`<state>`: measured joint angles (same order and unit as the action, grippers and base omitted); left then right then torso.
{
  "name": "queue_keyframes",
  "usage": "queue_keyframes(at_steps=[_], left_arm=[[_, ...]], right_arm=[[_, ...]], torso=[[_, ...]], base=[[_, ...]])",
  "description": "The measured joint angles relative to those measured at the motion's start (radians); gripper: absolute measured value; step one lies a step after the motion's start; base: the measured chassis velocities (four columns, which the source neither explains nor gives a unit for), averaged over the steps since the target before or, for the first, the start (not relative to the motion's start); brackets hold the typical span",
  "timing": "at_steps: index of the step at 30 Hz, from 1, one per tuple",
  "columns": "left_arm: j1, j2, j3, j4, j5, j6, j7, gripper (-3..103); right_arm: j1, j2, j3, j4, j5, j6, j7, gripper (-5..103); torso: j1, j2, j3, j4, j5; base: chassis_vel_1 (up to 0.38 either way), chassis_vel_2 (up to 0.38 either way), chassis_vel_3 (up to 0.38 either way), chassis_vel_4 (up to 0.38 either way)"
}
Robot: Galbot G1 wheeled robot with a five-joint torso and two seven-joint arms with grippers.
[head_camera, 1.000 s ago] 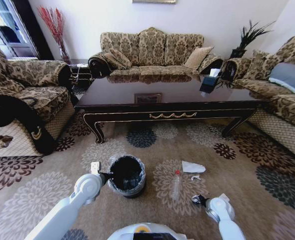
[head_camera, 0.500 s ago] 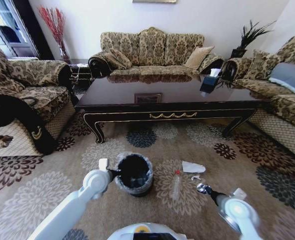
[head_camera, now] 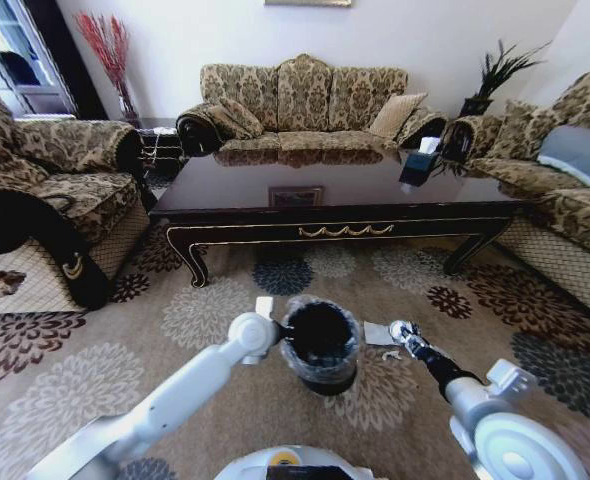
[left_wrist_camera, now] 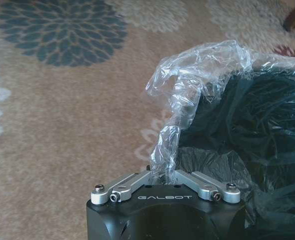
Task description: Move to the front of the table and pick up the trash from the floor, then place it into the trash bin.
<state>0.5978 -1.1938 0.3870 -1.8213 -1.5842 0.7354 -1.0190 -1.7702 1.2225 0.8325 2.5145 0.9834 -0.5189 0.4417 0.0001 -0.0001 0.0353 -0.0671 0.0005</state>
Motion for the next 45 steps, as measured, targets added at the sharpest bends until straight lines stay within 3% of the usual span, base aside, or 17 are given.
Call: queue_keyframes(at_steps=[2, 3, 6, 13, 16, 19, 21, 24, 28, 31, 33, 37, 38, 40, 45], left_arm=[[-0.028, -0.041, 0.038, 0.018, -0.003, 0.0, -0.018, 0], [-0.028, -0.041, 0.038, 0.018, -0.003, 0.0, -0.018, 0], [-0.053, -0.084, 0.073, 0.032, -0.011, 0.0, -0.034, 0], [-0.064, -0.108, 0.098, 0.05, -0.01, 0.0, -0.052, 0], [-0.062, -0.106, 0.098, 0.043, -0.009, 0.0, -0.055, 0], [-0.058, -0.093, 0.095, 0.031, -0.009, 0.0, -0.057, 0], [-0.057, -0.087, 0.092, 0.028, -0.009, 0.0, -0.057, 0], [-0.054, -0.078, 0.084, 0.021, -0.008, 0.0, -0.06, 0], [-0.051, -0.072, 0.077, 0.018, -0.009, 0.0, -0.061, 0], [-0.03, -0.034, 0.042, 0.004, -0.009, 0.0, -0.061, 0], [-0.02, -0.018, 0.027, -0.005, -0.011, 0.0, -0.06, 0], [0.045, 0.12, -0.075, -0.064, -0.019, 0.0, -0.013, 0], [0.045, 0.12, -0.075, -0.064, -0.019, 0.0, -0.013, 0], [0.096, 0.171, -0.159, -0.086, -0.019, 0.0, 0.015, 0], [0.223, 0.237, -0.336, -0.101, 0.032, 0.0, 0.067, 0]], right_arm=[[-0.019, -0.024, -0.033, -0.002, -0.112, 0.045, -0.103, 33], [-0.019, -0.024, -0.033, -0.002, -0.112, 0.045, -0.103, 33], [-0.028, -0.036, -0.093, -0.006, -0.256, 0.084, -0.192, 33], [-0.058, -0.036, -0.159, -0.01, -0.417, 0.118, -0.275, 30], [-0.065, -0.035, -0.164, -0.01, -0.408, 0.116, -0.276, 33], [-0.069, -0.03, -0.164, -0.012, -0.363, 0.096, -0.27, 49], [-0.07, -0.03, -0.164, -0.012, -0.357, 0.092, -0.269, 49], [-0.071, -0.03, -0.165, -0.013, -0.354, 0.086, -0.267, 65], [-0.067, -0.027, -0.165, -0.013, -0.347, 0.09, -0.265, 77], [-0.029, -0.022, -0.131, -0.013, -0.256, 0.115, -0.239, 92], [-0.012, -0.025, -0.109, -0.013, -0.224, 0.119, -0.233, 92], [0.08, -0.081, 0.004, -0.071, -0.166, 0.159, -0.223, 100], [0.08, -0.081, 0.004, -0.071, -0.166, 0.159, -0.223, 100], [0.125, -0.098, 0.02, -0.164, -0.166, 0.179, -0.222, 100], [0.221, -0.098, -0.053, -0.411, -0.251, 0.229, -0.231, 100]], torso=[[0.0, 0.0, 0.0, 0.0, -0.0002], [0.0, 0.0, 0.0, 0.0, -0.0002], [0.0, 0.0, 0.0, -0.0001, -0.0003], [0.0, 0.0, 0.0, -0.0001, -0.0004], [0.0, 0.0, 0.0, 0.0, -0.0004], [0.0, 0.0, 0.0, 0.0, -0.0005], [0.0, 0.0, 0.0, 0.0, -0.0005], [0.0, 0.0, 0.0, 0.0, -0.0005], [0.0, 0.0, 0.0, -0.0001, -0.0006], [0.0, 0.0, 0.0, -0.0004, -0.0007], [0.0, 0.0, 0.0, -0.0002, -0.0005], [0.0, 0.0, 0.0, 0.0001, -0.001], [0.0, 0.0, 0.0, 0.0001, -0.001], [0.0, 0.0, 0.0, 0.0001, -0.0009], [0.0, 0.0, 0.0, 0.0002, -0.0008]], base=[[0.0, 0.0, 0.0, 0.0], [0.0, 0.0, 0.0, 0.0], [0.0, 0.0, 0.0, 0.0], [0.0, 0.0, 0.0, 0.0], [0.0, 0.0, 0.0, 0.0], [0.0, 0.0, 0.0, 0.0], [0.0, 0.0, 0.0, 0.0], [0.0, 0.0, 0.0, 0.0], [0.0, 0.0, 0.0, 0.0], [0.0, 0.0, 0.0, 0.0], [0.0, 0.0, 0.0, 0.0], [0.0, 0.0, 0.0, 0.0], [0.0, 0.0, 0.0, 0.0], [0.0, 0.0, 0.0, 0.0], [0.0, 0.0, 0.0, 0.0]])
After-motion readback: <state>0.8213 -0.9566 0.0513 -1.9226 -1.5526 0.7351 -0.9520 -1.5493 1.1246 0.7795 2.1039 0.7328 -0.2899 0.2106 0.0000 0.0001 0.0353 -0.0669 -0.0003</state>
